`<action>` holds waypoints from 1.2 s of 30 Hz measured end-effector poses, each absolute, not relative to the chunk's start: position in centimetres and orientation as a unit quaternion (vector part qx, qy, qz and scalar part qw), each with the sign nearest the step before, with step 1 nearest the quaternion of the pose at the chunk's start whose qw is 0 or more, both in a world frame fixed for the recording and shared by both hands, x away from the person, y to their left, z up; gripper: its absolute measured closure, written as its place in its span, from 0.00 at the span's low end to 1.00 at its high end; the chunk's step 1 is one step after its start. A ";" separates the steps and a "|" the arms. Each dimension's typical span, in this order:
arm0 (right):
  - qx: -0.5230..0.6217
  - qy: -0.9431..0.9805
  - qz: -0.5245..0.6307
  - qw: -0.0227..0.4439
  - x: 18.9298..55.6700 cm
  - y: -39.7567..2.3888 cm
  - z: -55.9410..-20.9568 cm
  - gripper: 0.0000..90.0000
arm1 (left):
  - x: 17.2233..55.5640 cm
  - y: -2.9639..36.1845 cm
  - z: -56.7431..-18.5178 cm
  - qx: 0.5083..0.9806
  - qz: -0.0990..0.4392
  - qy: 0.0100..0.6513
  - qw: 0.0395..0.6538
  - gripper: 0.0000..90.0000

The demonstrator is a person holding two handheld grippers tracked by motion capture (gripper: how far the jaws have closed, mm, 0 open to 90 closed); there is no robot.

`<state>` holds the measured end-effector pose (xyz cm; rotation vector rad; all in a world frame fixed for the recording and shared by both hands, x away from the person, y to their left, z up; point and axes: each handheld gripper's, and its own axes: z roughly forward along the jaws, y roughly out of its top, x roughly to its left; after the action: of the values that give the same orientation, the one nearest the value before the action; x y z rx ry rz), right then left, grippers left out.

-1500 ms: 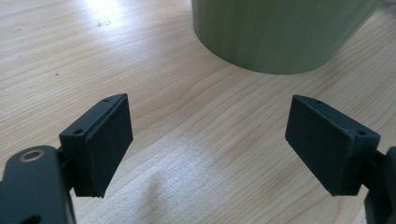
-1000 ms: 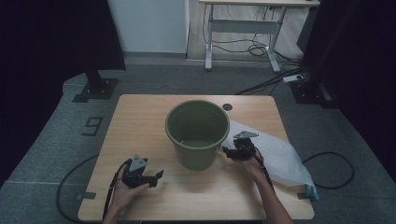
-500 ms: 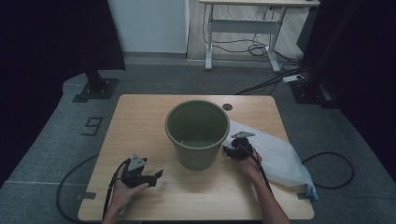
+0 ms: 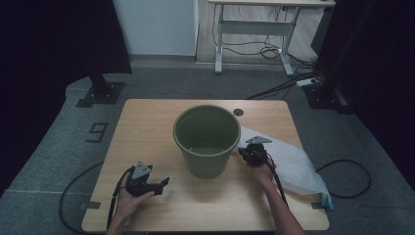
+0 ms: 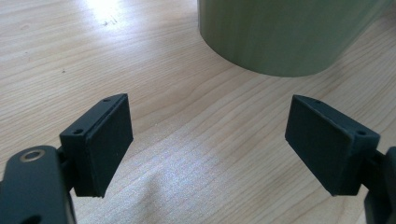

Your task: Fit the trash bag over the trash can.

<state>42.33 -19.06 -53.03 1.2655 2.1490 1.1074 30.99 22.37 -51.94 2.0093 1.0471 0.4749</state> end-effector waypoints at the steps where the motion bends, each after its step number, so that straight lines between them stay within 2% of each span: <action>1: 0.454 0.766 0.403 0.208 42.2 -19.2 -52.7 0.98 | 31.0 22.3 -52.0 0.795 0.188 0.414 0.401 0.17; 10: 0.462 0.730 0.446 0.233 41.0 -20.9 -49.7 0.98 | 30.9 22.3 -51.9 0.794 0.188 0.416 0.402 0.17; 28: 0.431 0.671 0.535 0.280 37.7 -23.3 -39.8 0.98 | 31.0 22.4 -52.0 0.792 0.188 0.420 0.402 0.17; 36: 0.429 0.661 0.543 0.289 37.6 -23.8 -38.4 0.98 | 31.0 22.5 -51.9 0.791 0.188 0.421 0.403 0.17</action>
<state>37.55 -23.79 -38.40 1.1452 1.7656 1.4496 30.96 22.50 -51.93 1.9989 1.0627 0.4747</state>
